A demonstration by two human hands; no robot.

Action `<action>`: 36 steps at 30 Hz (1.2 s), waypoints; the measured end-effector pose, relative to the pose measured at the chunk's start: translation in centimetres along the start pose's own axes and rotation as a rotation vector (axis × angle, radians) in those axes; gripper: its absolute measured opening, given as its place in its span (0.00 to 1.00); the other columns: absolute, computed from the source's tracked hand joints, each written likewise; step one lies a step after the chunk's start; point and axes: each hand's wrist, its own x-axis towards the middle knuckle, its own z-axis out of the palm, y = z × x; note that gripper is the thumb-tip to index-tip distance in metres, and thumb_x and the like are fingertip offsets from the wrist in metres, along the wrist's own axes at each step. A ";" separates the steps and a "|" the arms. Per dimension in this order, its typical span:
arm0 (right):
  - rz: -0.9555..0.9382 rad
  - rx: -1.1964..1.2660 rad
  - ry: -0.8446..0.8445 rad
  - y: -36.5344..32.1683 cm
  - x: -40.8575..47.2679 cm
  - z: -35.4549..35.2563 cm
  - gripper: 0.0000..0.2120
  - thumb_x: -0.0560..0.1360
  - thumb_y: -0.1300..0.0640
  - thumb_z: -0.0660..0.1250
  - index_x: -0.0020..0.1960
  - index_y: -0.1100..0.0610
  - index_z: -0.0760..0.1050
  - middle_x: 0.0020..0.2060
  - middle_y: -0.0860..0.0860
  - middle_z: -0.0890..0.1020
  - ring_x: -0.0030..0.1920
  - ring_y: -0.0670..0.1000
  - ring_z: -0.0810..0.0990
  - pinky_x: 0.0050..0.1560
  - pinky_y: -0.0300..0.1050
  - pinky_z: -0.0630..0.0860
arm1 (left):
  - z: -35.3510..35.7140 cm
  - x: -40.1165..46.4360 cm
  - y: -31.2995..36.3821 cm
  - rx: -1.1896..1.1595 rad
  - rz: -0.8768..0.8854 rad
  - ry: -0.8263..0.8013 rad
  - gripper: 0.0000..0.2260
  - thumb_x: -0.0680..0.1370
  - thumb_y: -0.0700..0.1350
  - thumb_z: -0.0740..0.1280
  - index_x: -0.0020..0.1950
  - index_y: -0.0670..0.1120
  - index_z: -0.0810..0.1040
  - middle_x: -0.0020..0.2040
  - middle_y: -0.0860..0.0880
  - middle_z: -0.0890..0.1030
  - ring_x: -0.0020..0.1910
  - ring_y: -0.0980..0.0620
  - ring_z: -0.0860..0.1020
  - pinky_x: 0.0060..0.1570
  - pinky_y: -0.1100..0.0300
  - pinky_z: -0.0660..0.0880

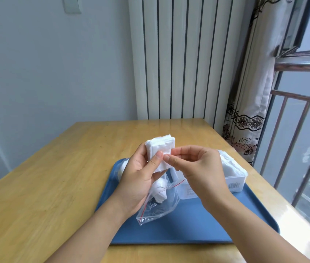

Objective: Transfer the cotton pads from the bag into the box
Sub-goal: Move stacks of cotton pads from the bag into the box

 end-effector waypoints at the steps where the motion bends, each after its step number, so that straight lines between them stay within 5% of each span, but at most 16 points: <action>1: 0.007 0.005 -0.002 0.0 0.0 0.0 0.11 0.64 0.57 0.84 0.41 0.58 0.85 0.32 0.49 0.86 0.32 0.42 0.82 0.35 0.31 0.75 | 0.0 0.0 -0.1 0.028 0.008 -0.005 0.16 0.80 0.44 0.66 0.67 0.43 0.75 0.62 0.40 0.82 0.61 0.47 0.81 0.63 0.52 0.78; 10: 0.035 0.039 -0.144 -0.6 0.4 -0.6 0.08 0.72 0.61 0.78 0.40 0.62 0.79 0.28 0.48 0.80 0.26 0.40 0.73 0.30 0.29 0.68 | 0.1 0.1 0.4 -0.161 -0.040 -0.004 0.21 0.82 0.50 0.60 0.68 0.39 0.74 0.63 0.40 0.82 0.63 0.47 0.81 0.63 0.54 0.78; 25: 0.061 -0.109 -0.110 -0.4 1.4 -1.5 0.11 0.67 0.60 0.82 0.42 0.59 0.81 0.29 0.51 0.84 0.24 0.41 0.75 0.26 0.30 0.67 | -0.3 0.1 0.1 0.044 -0.091 -0.067 0.22 0.80 0.55 0.59 0.68 0.43 0.76 0.63 0.42 0.83 0.65 0.45 0.80 0.66 0.47 0.74; 30: 0.055 -0.120 -0.109 -0.5 1.5 -1.7 0.11 0.67 0.60 0.82 0.44 0.62 0.82 0.32 0.57 0.86 0.22 0.40 0.74 0.24 0.29 0.65 | -0.3 0.2 0.2 0.153 -0.083 -0.096 0.20 0.77 0.49 0.66 0.68 0.44 0.75 0.62 0.45 0.84 0.61 0.48 0.82 0.55 0.57 0.81; 36: 0.059 -0.157 -0.116 0.0 1.5 -1.7 0.11 0.69 0.56 0.81 0.44 0.59 0.82 0.32 0.54 0.86 0.22 0.41 0.71 0.25 0.32 0.65 | -0.7 0.2 -0.3 0.190 -0.097 -0.064 0.13 0.82 0.38 0.62 0.67 0.43 0.76 0.61 0.43 0.84 0.61 0.45 0.82 0.53 0.56 0.82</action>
